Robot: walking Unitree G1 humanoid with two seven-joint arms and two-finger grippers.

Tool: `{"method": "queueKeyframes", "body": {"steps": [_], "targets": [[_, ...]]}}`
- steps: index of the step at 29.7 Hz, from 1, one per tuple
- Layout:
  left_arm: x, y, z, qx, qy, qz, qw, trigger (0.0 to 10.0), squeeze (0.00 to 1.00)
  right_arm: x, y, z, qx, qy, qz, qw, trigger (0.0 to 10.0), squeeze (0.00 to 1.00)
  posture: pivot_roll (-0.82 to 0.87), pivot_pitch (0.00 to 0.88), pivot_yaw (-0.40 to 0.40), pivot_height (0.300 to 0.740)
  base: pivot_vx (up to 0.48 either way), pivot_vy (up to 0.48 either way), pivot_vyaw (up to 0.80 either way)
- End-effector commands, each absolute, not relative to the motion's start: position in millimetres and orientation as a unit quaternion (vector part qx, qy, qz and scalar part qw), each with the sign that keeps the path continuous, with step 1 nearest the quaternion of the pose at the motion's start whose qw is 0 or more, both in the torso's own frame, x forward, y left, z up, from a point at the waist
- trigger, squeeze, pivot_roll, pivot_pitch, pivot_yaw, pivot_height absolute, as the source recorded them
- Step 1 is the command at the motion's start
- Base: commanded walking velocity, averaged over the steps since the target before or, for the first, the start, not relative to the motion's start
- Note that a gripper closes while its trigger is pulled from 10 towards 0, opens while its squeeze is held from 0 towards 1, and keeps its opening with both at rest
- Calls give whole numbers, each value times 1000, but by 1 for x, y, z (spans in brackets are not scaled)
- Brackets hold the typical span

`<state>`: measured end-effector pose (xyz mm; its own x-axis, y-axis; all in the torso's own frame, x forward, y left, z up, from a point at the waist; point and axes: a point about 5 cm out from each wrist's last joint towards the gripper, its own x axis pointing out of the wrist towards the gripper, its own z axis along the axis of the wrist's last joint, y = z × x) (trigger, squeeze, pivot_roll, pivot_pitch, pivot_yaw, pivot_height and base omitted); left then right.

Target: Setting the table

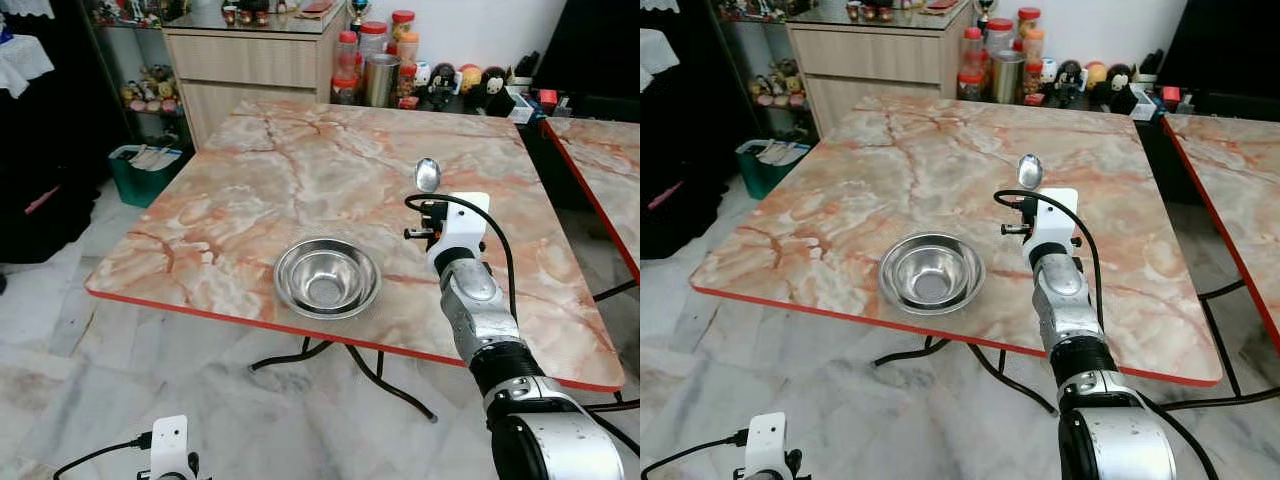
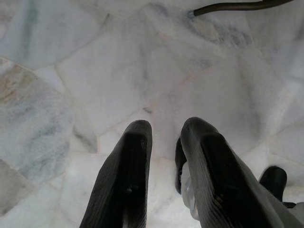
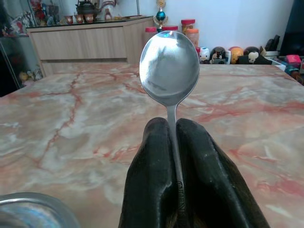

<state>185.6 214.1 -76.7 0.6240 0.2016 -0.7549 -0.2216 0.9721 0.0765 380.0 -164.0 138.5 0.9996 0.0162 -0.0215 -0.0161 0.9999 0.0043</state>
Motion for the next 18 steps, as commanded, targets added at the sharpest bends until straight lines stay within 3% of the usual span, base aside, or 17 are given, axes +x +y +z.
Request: {"method": "queueKeyframes", "body": {"steps": [1, 13, 18], "targets": [[182, 217, -78, -17, 425, 125, 896, 10000, 0, 383, -165, 145, 3, 6, 6, 1000, 10000, 0, 61, 0, 3, 740, 0, 330, -688], [182, 218, -78, -16, 426, 125, 896, 10000, 0, 383, -164, 147, 2, -3, 6, 1000, 10000, 0, 61, 0, 4, 740, 0, 332, -57], [182, 216, -79, -16, 427, 119, 896, 10000, 0, 382, -165, 145, 0, 2, 4, 1000, 10000, 0, 62, 0, 5, 740, 0, 0, 0]]}}
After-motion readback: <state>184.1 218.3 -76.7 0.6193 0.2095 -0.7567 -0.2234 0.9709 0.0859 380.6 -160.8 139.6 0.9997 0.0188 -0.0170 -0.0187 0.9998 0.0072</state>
